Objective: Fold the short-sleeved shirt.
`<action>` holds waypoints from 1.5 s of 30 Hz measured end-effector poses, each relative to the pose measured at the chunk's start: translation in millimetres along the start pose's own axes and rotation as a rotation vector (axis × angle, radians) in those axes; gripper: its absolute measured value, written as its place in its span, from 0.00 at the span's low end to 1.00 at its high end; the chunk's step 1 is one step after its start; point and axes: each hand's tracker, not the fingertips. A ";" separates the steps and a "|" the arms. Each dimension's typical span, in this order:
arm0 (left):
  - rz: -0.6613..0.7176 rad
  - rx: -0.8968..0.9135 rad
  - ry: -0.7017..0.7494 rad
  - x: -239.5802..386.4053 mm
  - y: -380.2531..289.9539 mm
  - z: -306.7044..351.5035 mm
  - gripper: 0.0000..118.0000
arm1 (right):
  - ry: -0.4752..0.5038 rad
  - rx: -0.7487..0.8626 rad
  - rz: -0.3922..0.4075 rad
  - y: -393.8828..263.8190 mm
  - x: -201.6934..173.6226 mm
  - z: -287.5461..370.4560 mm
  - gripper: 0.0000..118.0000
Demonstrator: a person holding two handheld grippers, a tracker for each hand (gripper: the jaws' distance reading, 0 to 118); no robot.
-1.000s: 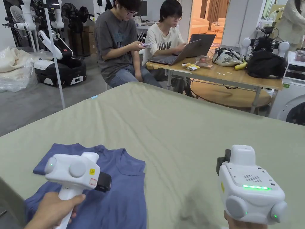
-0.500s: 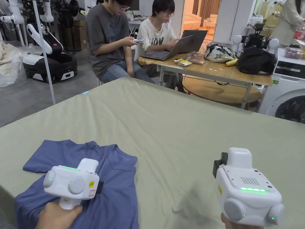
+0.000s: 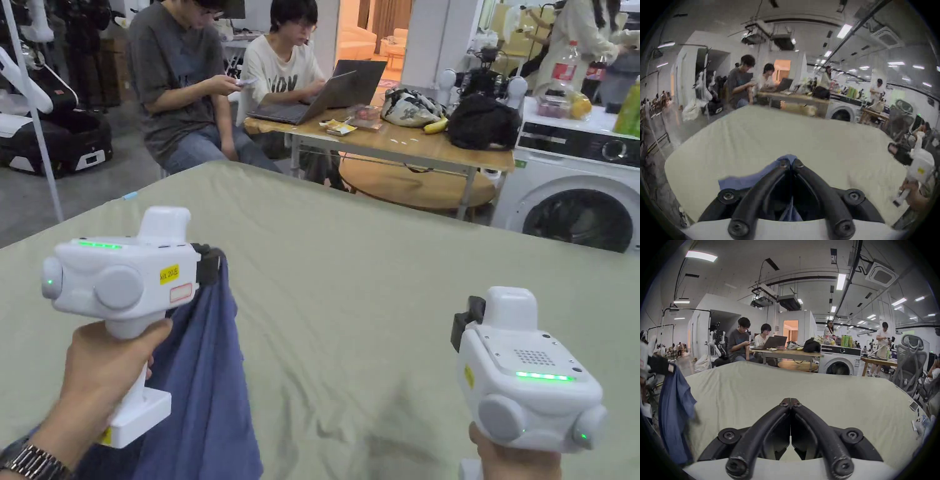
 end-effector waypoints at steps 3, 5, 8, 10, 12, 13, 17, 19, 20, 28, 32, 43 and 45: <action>-0.060 0.052 -0.074 38.6 22.5 -8.3 0.00 | -0.042 0.017 -0.022 3.5 23.4 10.9 0.00; -0.057 0.064 -0.128 64.6 36.0 -15.7 0.00 | -0.074 0.021 -0.020 5.2 39.4 17.7 0.00; -0.083 0.088 -0.234 109.5 51.1 -30.6 0.00 | -0.131 0.029 -0.022 6.2 67.2 29.9 0.00; -0.154 0.082 -0.288 149.2 58.9 -43.0 0.00 | -0.180 0.034 -0.048 6.0 88.9 41.1 0.00; -0.179 0.066 -0.357 183.4 63.9 -54.9 0.00 | -0.224 0.038 -0.068 4.5 109.1 52.4 0.00; -0.188 0.063 -0.391 198.2 64.9 -58.3 0.00 | -0.245 0.039 -0.073 3.6 117.4 57.2 0.00; -0.228 0.046 -0.531 270.3 60.4 -73.7 0.00 | -0.332 0.040 -0.091 0.9 153.5 82.3 0.00; -0.236 0.021 -0.612 302.4 51.7 -84.5 0.00 | -0.367 0.045 -0.100 0.4 170.0 95.0 0.00; -0.235 0.008 -0.644 315.7 45.7 -86.6 0.00 | -0.382 0.049 -0.103 0.0 176.4 100.0 0.00; -0.303 -0.170 -0.822 399.1 -52.2 -95.9 0.00 | -0.479 0.044 -0.083 -9.2 213.7 130.6 0.00; -0.305 -0.267 -0.866 408.7 -107.7 -89.5 0.00 | -0.486 0.025 -0.076 -14.9 220.1 135.4 0.00; -0.310 -0.342 -0.869 382.7 -145.7 -66.2 0.43 | -0.431 -0.019 -0.058 -19.6 205.5 124.6 0.00; -0.300 -0.278 -0.806 364.3 -133.6 -61.5 0.49 | -0.415 -0.020 -0.053 -18.0 200.0 121.0 0.00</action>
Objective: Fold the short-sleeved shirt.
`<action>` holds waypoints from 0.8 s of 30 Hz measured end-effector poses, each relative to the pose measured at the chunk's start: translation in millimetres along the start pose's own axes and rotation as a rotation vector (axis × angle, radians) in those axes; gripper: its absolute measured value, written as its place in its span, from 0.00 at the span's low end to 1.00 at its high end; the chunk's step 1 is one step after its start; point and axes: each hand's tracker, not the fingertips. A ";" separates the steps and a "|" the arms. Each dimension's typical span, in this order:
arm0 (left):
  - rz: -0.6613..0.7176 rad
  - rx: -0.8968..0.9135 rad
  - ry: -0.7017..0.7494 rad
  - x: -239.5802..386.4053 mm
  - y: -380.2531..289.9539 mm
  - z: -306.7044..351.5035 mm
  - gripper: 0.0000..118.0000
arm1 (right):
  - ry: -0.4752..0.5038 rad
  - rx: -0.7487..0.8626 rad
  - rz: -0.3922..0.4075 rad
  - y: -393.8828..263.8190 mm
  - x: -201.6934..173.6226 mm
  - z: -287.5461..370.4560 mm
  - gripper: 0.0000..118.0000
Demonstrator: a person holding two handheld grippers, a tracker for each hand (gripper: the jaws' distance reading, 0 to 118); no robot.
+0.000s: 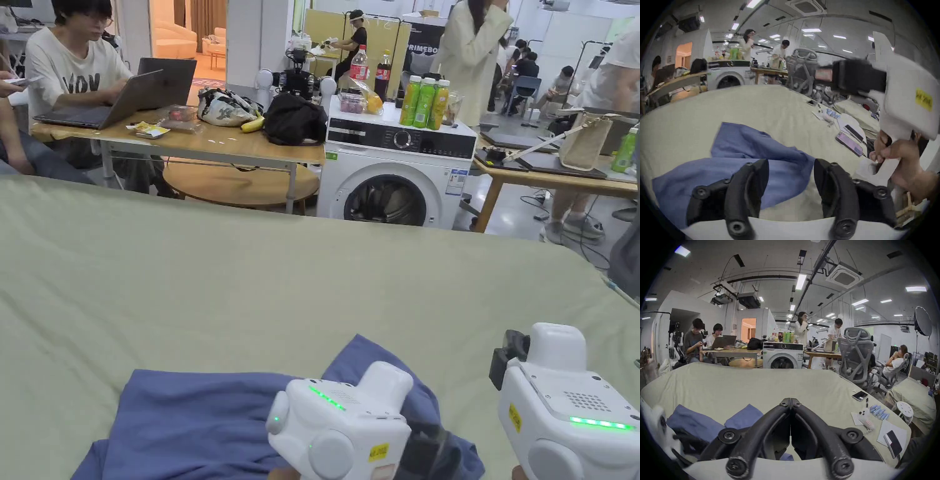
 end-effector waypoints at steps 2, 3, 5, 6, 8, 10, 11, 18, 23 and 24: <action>0.012 0.048 0.052 -12.2 3.4 20.9 0.48 | 0.013 0.001 0.007 1.0 -6.0 -1.9 0.00; 0.021 0.070 0.092 -19.3 5.2 32.1 0.48 | 0.020 0.001 0.009 1.7 -9.6 -3.2 0.00; 0.036 0.116 0.182 -33.6 4.9 53.0 0.48 | 0.036 -0.007 0.004 2.5 -15.8 -5.8 0.00; 0.045 0.137 0.227 -42.0 2.2 62.1 0.46 | 0.047 -0.012 -0.001 2.4 -19.7 -7.4 0.00; 0.058 0.148 0.289 -58.4 -3.0 78.1 0.18 | 0.059 -0.018 -0.005 1.3 -27.5 -10.1 0.00; 0.094 0.110 0.347 -76.7 -11.2 87.7 0.00 | 0.075 -0.025 -0.006 -0.3 -35.0 -13.0 0.00; 0.106 0.106 0.384 -84.1 -17.1 92.9 0.00 | 0.082 -0.029 -0.007 -0.7 -38.9 -14.8 0.00; 0.287 0.079 0.527 -164.2 -25.4 143.1 0.00 | 0.123 -0.058 -0.007 -3.1 -58.0 -29.3 0.00; 0.453 -0.024 0.524 -236.5 -18.5 150.8 0.00 | 0.132 -0.072 -0.004 -3.7 -61.7 -35.6 0.00; 0.469 -0.054 0.529 -248.8 -17.6 147.3 0.00 | 0.134 -0.076 -0.007 -4.0 -61.4 -36.4 0.00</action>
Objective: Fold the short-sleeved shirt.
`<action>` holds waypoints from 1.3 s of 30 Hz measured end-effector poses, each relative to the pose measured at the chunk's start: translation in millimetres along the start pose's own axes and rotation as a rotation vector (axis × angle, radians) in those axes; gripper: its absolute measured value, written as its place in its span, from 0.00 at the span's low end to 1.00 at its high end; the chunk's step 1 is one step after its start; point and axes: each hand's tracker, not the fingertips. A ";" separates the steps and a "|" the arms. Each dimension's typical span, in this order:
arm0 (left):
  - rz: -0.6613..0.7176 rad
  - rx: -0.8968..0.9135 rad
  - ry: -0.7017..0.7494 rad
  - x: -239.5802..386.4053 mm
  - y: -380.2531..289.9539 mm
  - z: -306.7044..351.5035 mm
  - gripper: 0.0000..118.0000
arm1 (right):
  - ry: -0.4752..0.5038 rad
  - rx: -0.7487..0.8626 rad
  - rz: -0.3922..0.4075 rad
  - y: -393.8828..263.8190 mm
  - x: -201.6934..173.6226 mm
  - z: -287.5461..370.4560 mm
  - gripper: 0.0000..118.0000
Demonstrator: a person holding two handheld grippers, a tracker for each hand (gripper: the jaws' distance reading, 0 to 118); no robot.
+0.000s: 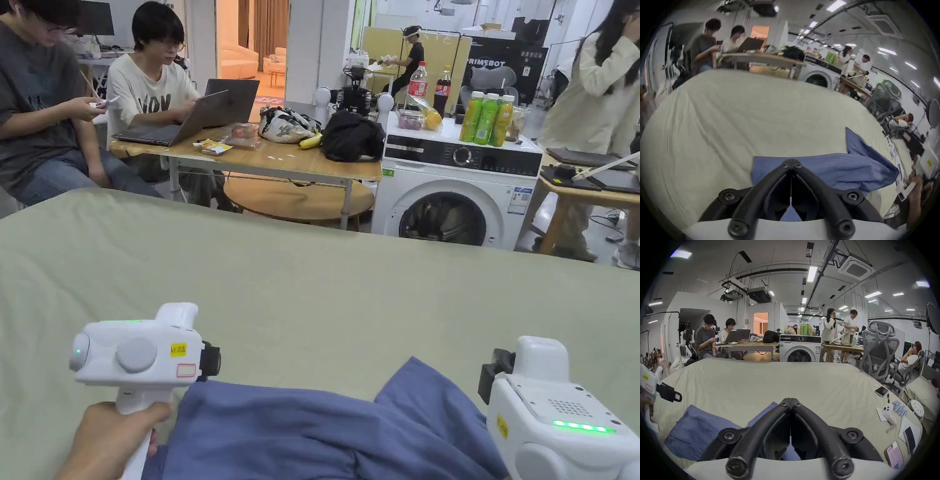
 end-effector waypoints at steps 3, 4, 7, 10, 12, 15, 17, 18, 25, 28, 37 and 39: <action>0.033 -0.127 0.019 -16.7 14.2 -29.3 0.04 | -0.001 -0.009 -0.007 -1.7 1.2 -0.9 0.00; 0.050 -0.145 0.014 -21.8 16.9 -37.5 0.20 | -0.001 -0.012 -0.007 -2.5 2.0 -1.2 0.00; 0.083 -0.168 0.047 -33.0 22.2 -59.5 0.45 | -0.005 -0.022 0.000 -5.3 5.9 -1.0 0.00; 0.048 -0.210 0.144 -32.4 24.5 -80.9 0.49 | -0.015 -0.029 0.004 -7.5 10.6 0.2 0.00; 0.023 -0.252 0.187 -29.8 21.3 -97.2 0.49 | -0.021 -0.036 0.004 -8.4 14.4 -0.2 0.00; -0.031 -0.286 0.226 -21.3 10.6 -112.1 0.49 | -0.033 -0.048 0.004 -10.5 19.6 -0.6 0.00; -0.083 -0.237 0.275 -6.0 5.0 -107.9 0.34 | -0.038 -0.058 0.005 -11.4 23.5 -0.4 0.00; -0.126 -0.235 0.283 -0.6 1.1 -108.3 0.22 | -0.041 -0.063 0.004 -11.9 26.1 -0.6 0.00; -0.227 -0.186 0.184 11.0 -8.8 -83.6 0.00 | -0.049 -0.200 -0.035 -12.8 52.4 -22.2 0.00; -0.150 -0.061 0.171 1.3 -6.8 -51.0 0.00 | -0.029 -0.324 -0.034 -17.7 63.7 -42.4 0.08; -0.119 0.016 0.127 -2.3 -19.6 4.6 0.00 | 0.065 -0.668 0.001 -52.8 57.8 -118.7 0.51; -0.105 0.007 0.125 -1.3 -23.7 7.0 0.00 | 0.092 -0.743 0.009 -63.9 55.0 -132.1 0.49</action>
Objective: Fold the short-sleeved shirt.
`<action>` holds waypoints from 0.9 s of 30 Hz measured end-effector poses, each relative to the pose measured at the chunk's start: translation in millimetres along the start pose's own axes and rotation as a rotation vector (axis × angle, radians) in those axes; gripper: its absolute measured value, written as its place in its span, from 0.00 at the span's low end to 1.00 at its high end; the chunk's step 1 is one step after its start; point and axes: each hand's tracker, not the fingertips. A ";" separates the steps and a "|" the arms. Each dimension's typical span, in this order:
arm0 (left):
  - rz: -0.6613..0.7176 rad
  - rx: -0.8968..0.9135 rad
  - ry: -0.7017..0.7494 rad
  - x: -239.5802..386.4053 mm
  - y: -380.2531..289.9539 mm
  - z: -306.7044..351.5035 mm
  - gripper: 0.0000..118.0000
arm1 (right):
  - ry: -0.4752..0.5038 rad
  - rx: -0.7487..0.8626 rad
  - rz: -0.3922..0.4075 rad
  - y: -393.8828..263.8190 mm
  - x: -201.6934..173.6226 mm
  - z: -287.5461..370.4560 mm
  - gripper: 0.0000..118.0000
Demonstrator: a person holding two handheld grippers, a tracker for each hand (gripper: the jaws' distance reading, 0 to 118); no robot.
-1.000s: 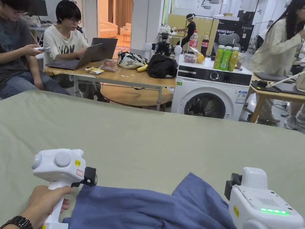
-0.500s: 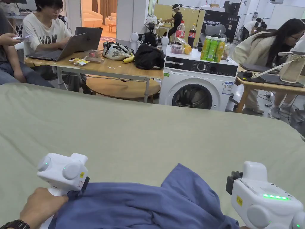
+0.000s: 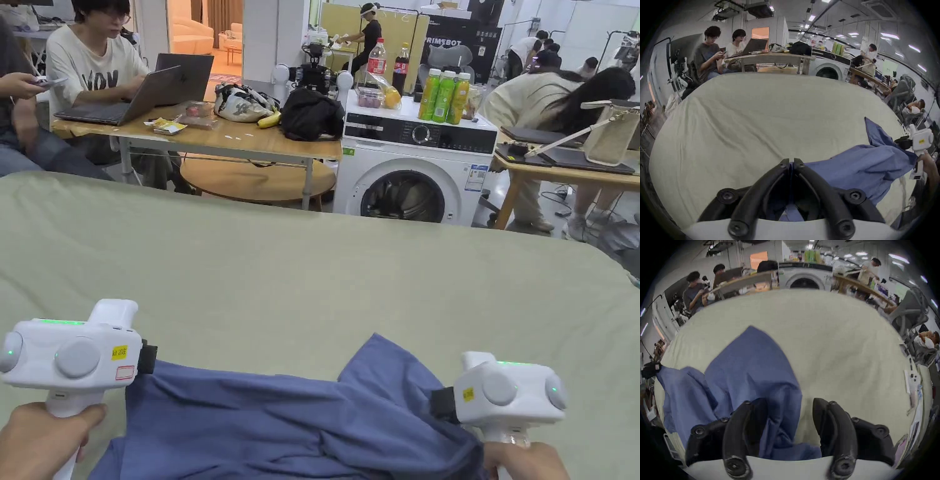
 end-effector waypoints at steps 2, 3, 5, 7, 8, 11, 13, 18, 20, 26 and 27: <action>0.012 -0.007 -0.003 0.0 -4.7 1.8 0.00 | -0.014 -0.031 -0.023 -3.0 0.8 -9.5 0.44; 0.012 -0.009 -0.004 -0.8 -4.9 -0.6 0.00 | -0.016 0.022 -0.034 -5.1 0.1 -1.7 0.33; 0.009 -0.007 -0.002 0.6 -7.1 0.5 0.00 | -0.017 0.027 -0.026 -5.8 -3.3 2.0 0.00; 0.004 -0.007 -0.002 -3.1 -6.1 -5.8 0.00 | -0.013 0.038 -0.014 -10.5 -3.7 10.3 0.00; 0.005 -0.006 -0.003 -3.6 -5.6 -6.3 0.00 | -0.004 0.039 -0.016 -10.9 -1.6 12.3 0.00; 0.010 0.013 -0.010 -5.1 -1.1 -0.2 0.00 | -0.005 0.111 -0.053 -12.1 5.8 28.3 0.00; 0.014 0.047 -0.018 -8.4 6.6 7.4 0.00 | -0.042 0.198 -0.049 -8.2 11.5 47.9 0.00; 0.014 0.124 -0.013 -9.5 34.4 33.0 0.00 | -0.060 0.352 -0.088 15.4 32.5 96.6 0.00; 0.014 0.143 -0.019 -9.9 49.7 42.3 0.00 | -0.070 0.385 -0.090 26.3 39.0 112.6 0.00; -0.003 0.213 -0.020 -8.5 104.3 65.7 0.00 | -0.092 0.470 -0.091 60.6 49.0 147.1 0.00; -0.003 0.225 -0.020 -7.3 113.6 69.6 0.00 | -0.093 0.490 -0.092 67.2 49.1 152.2 0.00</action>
